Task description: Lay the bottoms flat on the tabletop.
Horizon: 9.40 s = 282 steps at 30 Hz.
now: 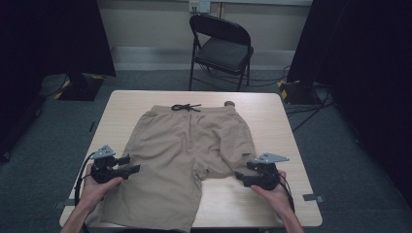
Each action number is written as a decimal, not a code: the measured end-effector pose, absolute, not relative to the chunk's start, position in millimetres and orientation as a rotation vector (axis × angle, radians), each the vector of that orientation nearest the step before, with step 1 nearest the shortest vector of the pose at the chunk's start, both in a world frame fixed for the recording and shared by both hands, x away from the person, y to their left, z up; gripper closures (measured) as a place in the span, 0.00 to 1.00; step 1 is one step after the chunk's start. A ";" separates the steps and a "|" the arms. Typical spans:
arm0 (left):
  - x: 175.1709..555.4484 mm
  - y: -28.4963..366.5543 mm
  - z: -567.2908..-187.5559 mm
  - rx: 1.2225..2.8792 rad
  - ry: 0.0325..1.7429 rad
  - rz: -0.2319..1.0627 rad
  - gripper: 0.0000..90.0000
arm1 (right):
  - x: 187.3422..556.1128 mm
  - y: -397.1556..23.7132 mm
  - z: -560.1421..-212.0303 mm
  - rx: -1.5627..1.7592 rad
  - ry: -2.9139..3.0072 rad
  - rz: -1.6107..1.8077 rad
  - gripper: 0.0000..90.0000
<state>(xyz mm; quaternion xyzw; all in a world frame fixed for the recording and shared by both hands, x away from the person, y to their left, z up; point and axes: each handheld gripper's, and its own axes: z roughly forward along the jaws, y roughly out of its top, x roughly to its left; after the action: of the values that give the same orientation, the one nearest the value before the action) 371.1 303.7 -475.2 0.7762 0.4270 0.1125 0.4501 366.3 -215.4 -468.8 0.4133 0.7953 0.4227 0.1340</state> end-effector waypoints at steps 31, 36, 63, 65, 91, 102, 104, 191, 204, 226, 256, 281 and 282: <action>369.1 298.1 -500.8 2.009 1.042 0.345 0.37 | 386.7 -215.8 -468.2 1.219 2.215 1.221 0.91; 369.2 297.7 -500.8 2.010 1.042 0.347 0.37 | 401.1 -192.0 -426.8 1.114 2.176 1.375 0.92; 370.7 300.9 -501.1 1.988 1.048 0.314 0.36 | 473.1 -46.2 -445.7 0.967 2.489 1.381 0.53; 370.8 301.1 -501.1 1.989 1.047 0.314 0.36 | 468.1 -58.2 -432.3 0.954 2.462 1.411 0.49; 370.7 301.1 -501.1 1.989 1.048 0.314 0.36 | 478.5 -120.3 -490.1 1.211 2.375 1.263 0.92; 370.2 298.9 -500.6 1.989 1.063 0.326 0.37 | 425.9 -75.9 -448.3 0.891 2.455 1.504 1.00; 371.0 295.7 -496.1 1.995 1.091 0.324 0.39 | 416.3 -65.2 -445.4 0.833 2.484 1.513 1.00; 370.7 274.1 -483.7 1.924 0.997 0.173 0.53 | 409.9 -1.1 -482.8 0.834 2.642 1.409 0.50; 370.6 271.0 -485.4 1.946 0.992 0.176 0.53 | 426.5 -12.5 -455.8 0.890 2.532 1.507 0.59; 365.6 262.8 -477.8 1.936 0.942 0.151 0.53 | 452.5 -12.9 -482.3 1.057 2.451 1.457 0.94; 351.7 219.2 -457.5 1.882 0.804 0.026 0.51 | 507.4 -44.1 -433.1 1.164 2.258 1.421 0.95; 356.0 213.9 -476.7 1.951 0.778 -0.017 1.00 | 494.8 -80.7 -424.8 1.173 2.189 1.488 0.95; 355.8 213.4 -477.6 1.954 0.778 -0.021 1.00 | 492.3 -86.1 -422.8 1.168 2.179 1.497 0.95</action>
<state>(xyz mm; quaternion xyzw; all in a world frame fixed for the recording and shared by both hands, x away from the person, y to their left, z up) 355.8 213.4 -477.6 0.8067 0.3211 -0.0088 0.4960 492.3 -86.1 -422.8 0.4011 0.7480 0.5138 0.1253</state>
